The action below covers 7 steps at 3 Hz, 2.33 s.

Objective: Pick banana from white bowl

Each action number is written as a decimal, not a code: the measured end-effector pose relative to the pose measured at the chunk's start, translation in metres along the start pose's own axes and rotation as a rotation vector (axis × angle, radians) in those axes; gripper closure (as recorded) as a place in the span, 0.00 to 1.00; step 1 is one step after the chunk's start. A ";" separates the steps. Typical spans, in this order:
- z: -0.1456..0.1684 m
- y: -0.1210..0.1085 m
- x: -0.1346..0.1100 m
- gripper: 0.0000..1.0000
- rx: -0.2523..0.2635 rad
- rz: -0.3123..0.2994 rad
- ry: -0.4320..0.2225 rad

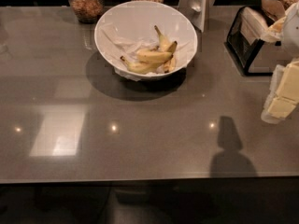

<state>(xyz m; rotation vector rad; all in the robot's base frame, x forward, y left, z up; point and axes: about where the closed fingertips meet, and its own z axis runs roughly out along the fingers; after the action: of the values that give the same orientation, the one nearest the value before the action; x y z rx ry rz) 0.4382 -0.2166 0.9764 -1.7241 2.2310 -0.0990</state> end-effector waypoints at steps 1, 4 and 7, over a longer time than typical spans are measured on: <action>0.000 0.000 -0.001 0.00 0.002 -0.001 -0.003; 0.033 -0.027 -0.115 0.00 -0.030 -0.051 -0.305; 0.052 -0.049 -0.169 0.00 -0.008 -0.050 -0.386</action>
Offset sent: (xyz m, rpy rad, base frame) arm 0.0348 0.0606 -0.0051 0.1758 -0.0535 0.1238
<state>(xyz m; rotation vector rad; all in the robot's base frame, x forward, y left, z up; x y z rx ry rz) 0.5361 -0.0612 0.9741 -1.6394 1.9103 0.2144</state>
